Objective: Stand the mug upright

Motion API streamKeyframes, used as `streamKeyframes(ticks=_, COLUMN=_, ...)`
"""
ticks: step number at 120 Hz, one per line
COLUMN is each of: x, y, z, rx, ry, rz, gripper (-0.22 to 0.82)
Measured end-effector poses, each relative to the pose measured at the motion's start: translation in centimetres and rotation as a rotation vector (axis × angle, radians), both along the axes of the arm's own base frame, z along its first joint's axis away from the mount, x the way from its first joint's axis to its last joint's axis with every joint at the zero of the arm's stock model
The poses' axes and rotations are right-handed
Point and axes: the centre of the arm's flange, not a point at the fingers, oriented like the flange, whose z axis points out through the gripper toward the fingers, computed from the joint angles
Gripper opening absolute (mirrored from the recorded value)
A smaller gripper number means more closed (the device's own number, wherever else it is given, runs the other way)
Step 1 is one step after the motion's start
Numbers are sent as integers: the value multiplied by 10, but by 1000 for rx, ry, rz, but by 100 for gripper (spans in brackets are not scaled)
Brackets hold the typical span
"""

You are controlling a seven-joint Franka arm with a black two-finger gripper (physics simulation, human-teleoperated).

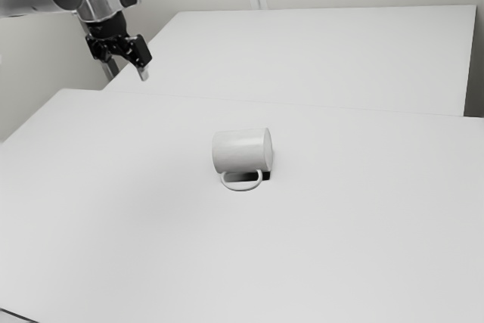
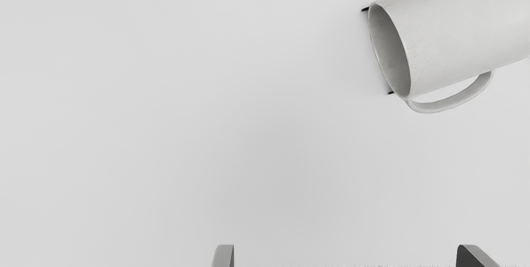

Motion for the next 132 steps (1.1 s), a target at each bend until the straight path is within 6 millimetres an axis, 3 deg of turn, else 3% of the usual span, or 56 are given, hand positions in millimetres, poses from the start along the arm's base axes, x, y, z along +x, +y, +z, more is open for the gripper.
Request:
streamKeyframes(ticks=22, x=-8, y=5, z=-13, rx=-62, ry=19, rz=0, gripper=58)
streamKeyframes(ticks=45, x=-29, y=44, z=-38, rx=-243, ry=35, rz=105, gripper=58)
streamKeyframes(ticks=56, x=-32, y=54, z=-66, rx=-367, ry=58, rz=165, gripper=58)
streamKeyframes(ticks=87, x=-38, y=50, z=-132, rx=-733, ry=93, rz=283, gripper=58)
streamKeyframes(ticks=107, x=-41, y=69, z=-173, rx=-837, ry=94, rz=346, gripper=58)
streamKeyframes(ticks=132, x=-21, y=61, z=-218, rx=-900, ry=72, rz=355, gripper=58)
